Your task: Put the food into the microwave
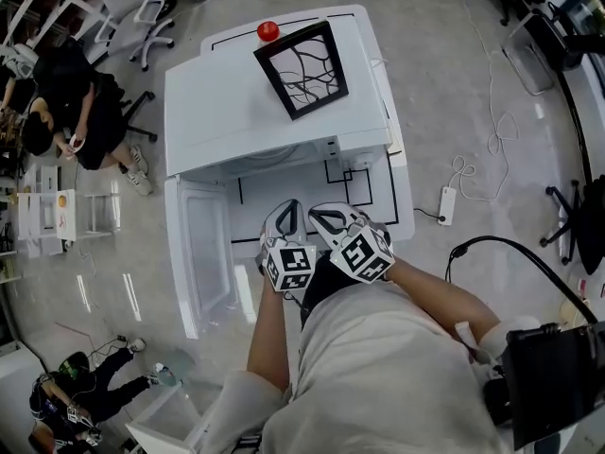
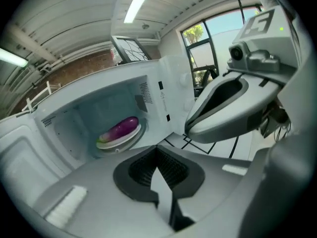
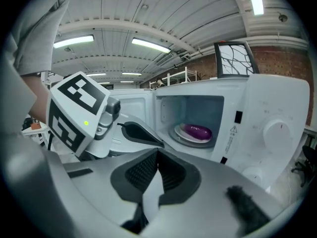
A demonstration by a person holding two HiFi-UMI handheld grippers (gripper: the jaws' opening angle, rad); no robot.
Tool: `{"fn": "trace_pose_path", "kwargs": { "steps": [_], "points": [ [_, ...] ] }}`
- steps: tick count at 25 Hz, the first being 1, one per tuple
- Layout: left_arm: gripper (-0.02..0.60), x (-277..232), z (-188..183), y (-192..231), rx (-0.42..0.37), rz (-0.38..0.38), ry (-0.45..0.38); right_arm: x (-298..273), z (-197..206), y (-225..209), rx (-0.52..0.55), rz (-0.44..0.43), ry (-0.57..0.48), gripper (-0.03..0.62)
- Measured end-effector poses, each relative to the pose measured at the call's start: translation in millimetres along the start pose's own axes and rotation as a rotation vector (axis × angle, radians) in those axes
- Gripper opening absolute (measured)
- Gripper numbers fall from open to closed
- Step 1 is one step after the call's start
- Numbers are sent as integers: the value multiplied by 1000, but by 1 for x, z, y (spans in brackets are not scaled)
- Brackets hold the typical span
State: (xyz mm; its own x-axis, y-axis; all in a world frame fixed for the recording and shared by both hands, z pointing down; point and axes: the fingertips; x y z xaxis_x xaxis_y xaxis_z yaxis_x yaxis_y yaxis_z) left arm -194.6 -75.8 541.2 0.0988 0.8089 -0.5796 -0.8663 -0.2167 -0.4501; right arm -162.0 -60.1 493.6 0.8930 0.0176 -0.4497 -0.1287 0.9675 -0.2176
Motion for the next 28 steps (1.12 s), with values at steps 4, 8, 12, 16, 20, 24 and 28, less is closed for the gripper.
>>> {"fn": "trace_pose_path", "kwargs": {
  "steps": [4, 8, 12, 16, 20, 24, 28],
  "points": [
    [8, 10, -13, -12, 160, 9, -72, 2, 2, -5, -24, 13, -1, 11],
    [8, 21, -25, -16, 187, -3, -102, 5, 0, -10, -46, 30, -10, 11],
    [8, 30, -30, -18, 223, 4, -131, 11, -6, -10, -16, 17, -38, 11],
    [8, 36, -30, -19, 242, 4, -132, 15, -12, -7, 28, 15, -50, 9],
    [8, 39, -31, -16, 242, -10, -135, 15, -12, -9, 25, 26, -50, 11],
    [8, 37, -33, -13, 235, -14, -142, 15, -13, -13, 27, 34, -55, 11],
    [8, 37, -36, -16, 236, -13, -144, 17, -10, -14, 26, 32, -46, 11]
  ]
}}
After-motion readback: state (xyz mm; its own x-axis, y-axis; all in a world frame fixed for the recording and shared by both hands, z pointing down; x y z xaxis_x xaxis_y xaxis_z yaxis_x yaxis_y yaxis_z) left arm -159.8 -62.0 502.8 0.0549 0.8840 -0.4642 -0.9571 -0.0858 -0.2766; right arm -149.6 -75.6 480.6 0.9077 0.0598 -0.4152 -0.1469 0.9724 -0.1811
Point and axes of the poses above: the fingertips, and each gripper's own axes: x backward along the fingers, y to its left, z out of its underside, and after that the axes turned 15 degrees about -x, right-handed
